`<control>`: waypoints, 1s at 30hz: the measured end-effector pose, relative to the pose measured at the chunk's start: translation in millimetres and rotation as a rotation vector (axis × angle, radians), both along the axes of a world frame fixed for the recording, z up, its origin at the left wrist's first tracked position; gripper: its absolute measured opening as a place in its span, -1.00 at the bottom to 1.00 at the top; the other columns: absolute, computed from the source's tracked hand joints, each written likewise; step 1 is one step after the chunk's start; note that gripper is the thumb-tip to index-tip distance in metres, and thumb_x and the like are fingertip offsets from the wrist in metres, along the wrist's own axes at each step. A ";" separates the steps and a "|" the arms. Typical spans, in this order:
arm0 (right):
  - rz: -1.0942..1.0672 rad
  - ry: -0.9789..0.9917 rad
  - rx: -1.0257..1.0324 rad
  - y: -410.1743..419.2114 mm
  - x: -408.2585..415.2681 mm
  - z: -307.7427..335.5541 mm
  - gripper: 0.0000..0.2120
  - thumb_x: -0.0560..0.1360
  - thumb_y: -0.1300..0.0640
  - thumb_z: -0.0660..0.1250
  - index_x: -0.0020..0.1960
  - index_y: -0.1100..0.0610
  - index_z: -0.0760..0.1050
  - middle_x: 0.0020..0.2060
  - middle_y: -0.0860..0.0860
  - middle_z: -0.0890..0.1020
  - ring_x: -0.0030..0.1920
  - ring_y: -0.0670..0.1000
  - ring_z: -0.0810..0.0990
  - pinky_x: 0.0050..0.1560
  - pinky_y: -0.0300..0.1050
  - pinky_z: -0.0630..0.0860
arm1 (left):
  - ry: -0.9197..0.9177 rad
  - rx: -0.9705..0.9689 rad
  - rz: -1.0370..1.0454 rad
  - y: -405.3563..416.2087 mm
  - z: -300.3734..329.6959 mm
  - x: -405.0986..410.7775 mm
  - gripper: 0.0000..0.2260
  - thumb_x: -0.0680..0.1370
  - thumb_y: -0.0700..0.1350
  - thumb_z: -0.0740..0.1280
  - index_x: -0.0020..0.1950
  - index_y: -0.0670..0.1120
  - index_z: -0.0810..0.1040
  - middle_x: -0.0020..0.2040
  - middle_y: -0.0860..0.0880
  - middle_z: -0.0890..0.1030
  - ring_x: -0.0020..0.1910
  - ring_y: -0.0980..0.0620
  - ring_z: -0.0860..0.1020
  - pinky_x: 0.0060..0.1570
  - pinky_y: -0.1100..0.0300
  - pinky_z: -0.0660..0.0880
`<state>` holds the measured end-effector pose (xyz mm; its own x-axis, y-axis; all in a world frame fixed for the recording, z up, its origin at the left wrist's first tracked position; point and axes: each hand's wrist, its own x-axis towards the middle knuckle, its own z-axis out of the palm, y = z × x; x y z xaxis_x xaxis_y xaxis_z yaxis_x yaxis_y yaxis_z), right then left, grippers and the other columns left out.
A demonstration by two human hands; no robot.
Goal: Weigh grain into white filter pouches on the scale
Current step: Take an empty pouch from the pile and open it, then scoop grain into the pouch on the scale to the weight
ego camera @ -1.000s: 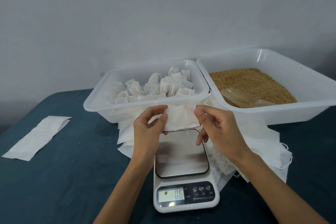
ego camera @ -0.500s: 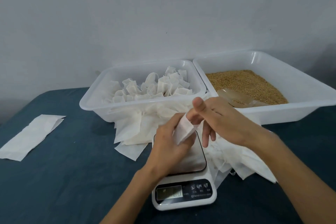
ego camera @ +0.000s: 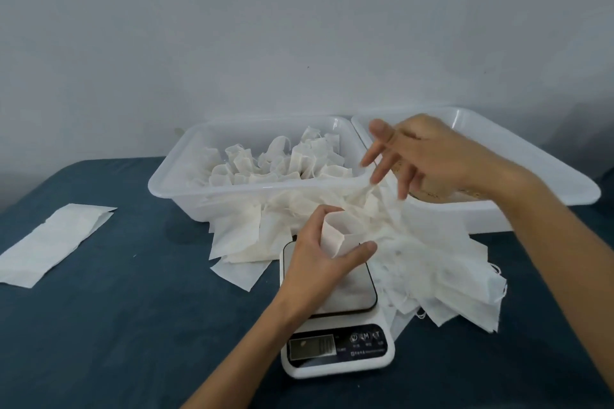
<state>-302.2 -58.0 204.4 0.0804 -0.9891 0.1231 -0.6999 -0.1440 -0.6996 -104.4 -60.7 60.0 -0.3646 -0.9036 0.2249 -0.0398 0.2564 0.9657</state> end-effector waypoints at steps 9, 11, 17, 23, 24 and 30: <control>-0.388 0.617 0.315 -49.5 -130.0 -81.4 -0.59 0.43 -0.10 0.53 0.10 0.20 0.62 0.06 0.10 0.68 0.02 0.09 0.61 0.03 -0.01 0.54 | 0.114 0.067 -0.021 -1.3 1.4 0.2 -0.61 0.43 -0.07 0.55 0.17 -0.10 0.50 0.02 -0.01 0.73 0.10 -0.02 0.69 0.10 0.11 0.57; -0.433 0.574 0.273 -53.8 -137.3 -91.0 -0.64 0.40 -0.04 0.56 0.03 0.18 0.62 0.00 0.12 0.67 0.01 0.10 0.62 0.05 0.01 0.55 | 0.114 0.052 -0.020 -1.1 1.6 0.3 -0.58 0.43 -0.07 0.55 0.21 -0.11 0.48 0.04 0.00 0.73 0.12 -0.03 0.69 0.11 0.10 0.57; -0.425 0.577 0.306 -65.7 -145.6 -98.1 -0.63 0.47 0.07 0.50 0.17 0.27 0.58 0.11 0.24 0.65 0.11 0.23 0.61 0.17 0.16 0.54 | 0.134 0.065 -0.026 -1.8 2.0 1.0 -0.56 0.41 -0.07 0.56 0.21 -0.15 0.51 0.03 0.01 0.71 0.12 -0.02 0.68 0.05 0.20 0.58; -0.393 0.487 0.388 -65.8 -160.5 -93.3 -0.64 0.55 0.14 0.37 0.31 0.25 0.55 0.29 0.16 0.59 0.27 0.16 0.55 0.31 0.08 0.49 | 0.181 0.087 -0.035 -2.7 3.2 1.6 -0.56 0.40 -0.11 0.55 0.20 -0.18 0.51 0.02 -0.01 0.70 0.11 -0.04 0.66 -0.01 0.30 0.57; -0.375 0.480 0.420 -63.9 -163.0 -91.3 -0.58 0.56 0.10 0.38 0.37 0.23 0.51 0.35 0.14 0.55 0.32 0.16 0.52 0.35 0.09 0.46 | 0.185 0.090 -0.037 -2.8 3.4 1.6 -0.56 0.40 -0.12 0.55 0.20 -0.19 0.50 0.03 -0.03 0.70 0.11 -0.05 0.66 0.00 0.28 0.58; -0.355 0.653 0.425 -56.4 -169.8 -94.6 -0.65 0.56 -0.03 0.42 0.28 0.11 0.58 0.22 0.05 0.60 0.09 0.04 0.53 0.09 -0.12 0.44 | 0.195 0.084 -0.028 -3.6 2.7 1.3 -0.56 0.40 -0.13 0.55 0.20 -0.20 0.50 0.01 -0.02 0.70 0.09 -0.06 0.66 0.01 0.27 0.58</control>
